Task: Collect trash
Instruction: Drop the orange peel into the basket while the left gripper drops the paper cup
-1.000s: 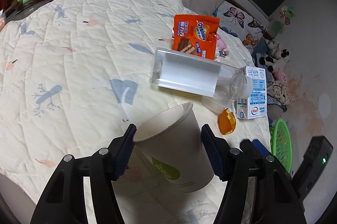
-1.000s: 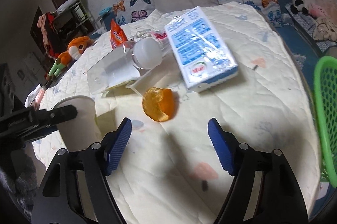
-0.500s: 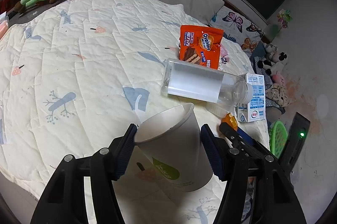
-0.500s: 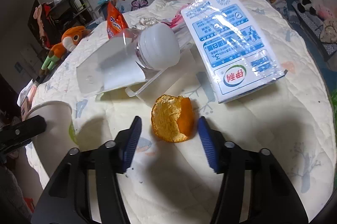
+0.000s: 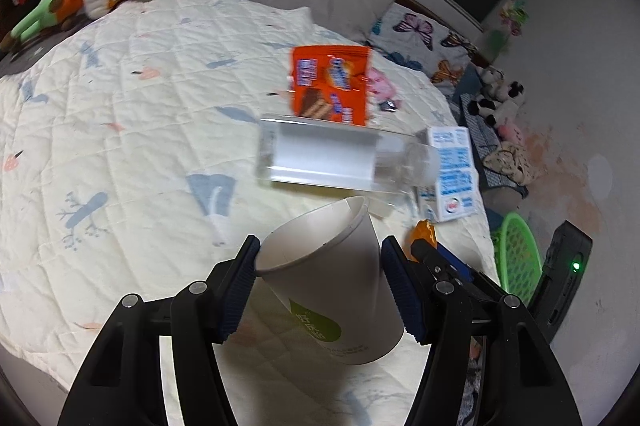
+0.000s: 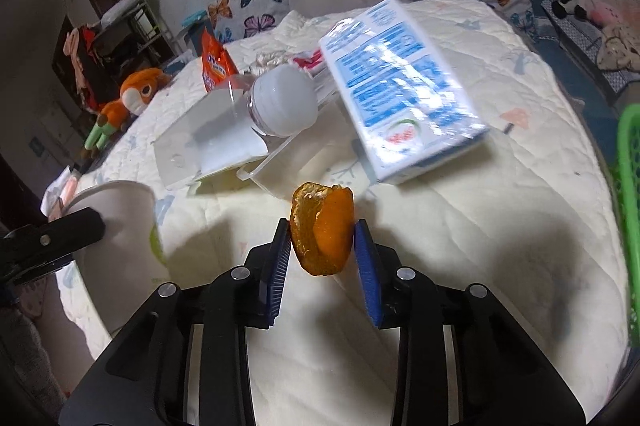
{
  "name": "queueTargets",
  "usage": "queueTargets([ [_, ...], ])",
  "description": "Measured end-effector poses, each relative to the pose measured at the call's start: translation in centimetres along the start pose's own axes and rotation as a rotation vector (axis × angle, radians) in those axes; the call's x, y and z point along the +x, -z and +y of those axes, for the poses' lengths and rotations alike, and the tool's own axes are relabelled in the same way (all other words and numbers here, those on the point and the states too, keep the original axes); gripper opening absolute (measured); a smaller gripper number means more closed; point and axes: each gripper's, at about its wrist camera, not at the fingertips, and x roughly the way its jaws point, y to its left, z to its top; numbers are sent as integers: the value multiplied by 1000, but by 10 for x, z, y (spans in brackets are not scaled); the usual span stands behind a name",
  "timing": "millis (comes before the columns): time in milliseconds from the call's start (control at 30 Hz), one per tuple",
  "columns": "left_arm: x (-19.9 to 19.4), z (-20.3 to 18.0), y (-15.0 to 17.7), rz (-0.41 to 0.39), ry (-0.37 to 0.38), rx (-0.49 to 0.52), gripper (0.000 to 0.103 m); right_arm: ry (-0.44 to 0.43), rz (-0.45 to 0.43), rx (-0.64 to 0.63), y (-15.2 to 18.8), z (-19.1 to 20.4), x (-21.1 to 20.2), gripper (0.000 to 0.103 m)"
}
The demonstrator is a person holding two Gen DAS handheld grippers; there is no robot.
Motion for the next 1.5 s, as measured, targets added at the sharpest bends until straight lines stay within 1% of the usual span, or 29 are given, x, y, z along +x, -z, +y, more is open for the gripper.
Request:
queueTargets([
  [133,5,-21,3,13,27,40,60,10,-32,17,5,-12,-26,33],
  [300,16,-53,7,54,82,96,60,47,-70,43,12,-32,-56,33],
  [500,32,-102,14,100,166,193,60,126,-117,101,25,-71,-92,33],
  [700,47,-157,18,132,248,289,60,225,-149,186,36,-124,-122,33],
  [967,59,-223,23,142,321,409,60,323,-148,274,50,-185,-139,34],
  [1000,61,-229,24,146,329,419,60,330,-144,287,52,-192,-140,35],
  [1167,75,-258,25,164,353,470,60,358,-141,336,58,-213,-142,37],
  [1333,91,-282,28,187,371,507,60,373,-161,368,63,-226,-152,49],
  [1400,96,-292,32,190,376,532,60,378,-171,377,66,-228,-158,51],
  [1467,102,-303,36,197,377,547,61,384,-184,388,71,-231,-166,54],
  [1500,106,-307,37,201,377,551,61,385,-192,396,74,-232,-171,58],
])
